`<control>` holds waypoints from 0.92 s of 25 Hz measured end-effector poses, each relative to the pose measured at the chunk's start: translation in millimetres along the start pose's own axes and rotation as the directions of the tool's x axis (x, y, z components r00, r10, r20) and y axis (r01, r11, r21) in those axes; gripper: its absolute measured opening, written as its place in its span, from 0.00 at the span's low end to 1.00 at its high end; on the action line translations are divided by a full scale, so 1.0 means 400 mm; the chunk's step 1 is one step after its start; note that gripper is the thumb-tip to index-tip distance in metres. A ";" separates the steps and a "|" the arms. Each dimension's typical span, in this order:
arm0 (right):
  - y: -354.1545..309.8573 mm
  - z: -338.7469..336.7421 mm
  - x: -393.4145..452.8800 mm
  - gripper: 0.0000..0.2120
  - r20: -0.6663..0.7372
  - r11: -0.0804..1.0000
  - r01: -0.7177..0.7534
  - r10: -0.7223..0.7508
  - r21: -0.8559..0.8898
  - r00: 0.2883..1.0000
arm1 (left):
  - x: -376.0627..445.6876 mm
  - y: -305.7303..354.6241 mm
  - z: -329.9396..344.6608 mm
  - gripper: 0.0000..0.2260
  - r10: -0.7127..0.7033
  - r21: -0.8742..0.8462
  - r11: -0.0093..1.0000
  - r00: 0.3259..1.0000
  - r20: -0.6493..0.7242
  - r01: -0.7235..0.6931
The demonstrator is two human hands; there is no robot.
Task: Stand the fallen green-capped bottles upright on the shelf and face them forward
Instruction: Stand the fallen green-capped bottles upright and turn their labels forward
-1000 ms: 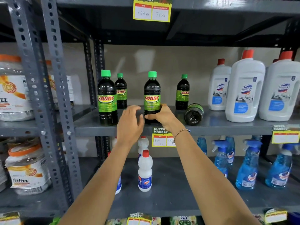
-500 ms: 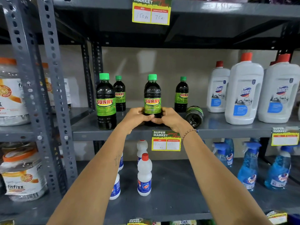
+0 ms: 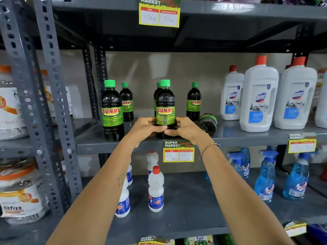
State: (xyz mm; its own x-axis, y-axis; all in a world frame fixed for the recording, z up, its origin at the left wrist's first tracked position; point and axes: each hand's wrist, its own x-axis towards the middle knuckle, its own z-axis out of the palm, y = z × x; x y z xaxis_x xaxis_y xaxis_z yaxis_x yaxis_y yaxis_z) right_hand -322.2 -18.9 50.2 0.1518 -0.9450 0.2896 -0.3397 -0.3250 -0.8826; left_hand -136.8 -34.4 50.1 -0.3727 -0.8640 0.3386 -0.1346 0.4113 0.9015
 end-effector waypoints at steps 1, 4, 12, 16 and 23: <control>-0.001 0.001 -0.005 0.28 0.003 1.000 0.004 -0.004 -0.006 1.000 | -0.006 0.002 0.001 0.15 0.006 0.000 1.000 1.000 0.001 -0.006; -0.008 0.003 -0.014 0.28 0.000 0.999 0.018 -0.018 -0.037 1.000 | -0.018 0.005 0.004 0.14 0.019 0.005 1.000 1.000 -0.009 -0.019; -0.029 0.008 -0.050 0.30 0.011 0.998 0.004 -0.004 -0.066 1.000 | -0.035 -0.011 0.005 0.20 0.083 0.095 0.993 0.995 -0.054 -0.077; -0.066 -0.011 -0.090 0.37 -0.079 0.919 -0.020 -0.012 -0.394 0.997 | -0.046 0.018 0.014 0.31 0.070 0.204 0.979 0.961 -0.269 -0.014; -0.134 -0.149 -0.139 0.12 -0.790 0.949 -0.135 -0.154 -0.286 0.593 | -0.097 0.115 0.183 0.01 0.772 0.473 0.634 0.467 -0.430 -0.612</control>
State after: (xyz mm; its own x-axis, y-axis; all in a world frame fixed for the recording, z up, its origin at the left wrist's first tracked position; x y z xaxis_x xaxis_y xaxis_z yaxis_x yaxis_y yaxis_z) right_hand -367.9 49.0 103.4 -0.5912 -0.5389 0.6001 -0.6080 -0.1912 -0.7706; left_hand -195.6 39.3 58.5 0.1171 -0.2111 0.9704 -0.2914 0.9268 0.2368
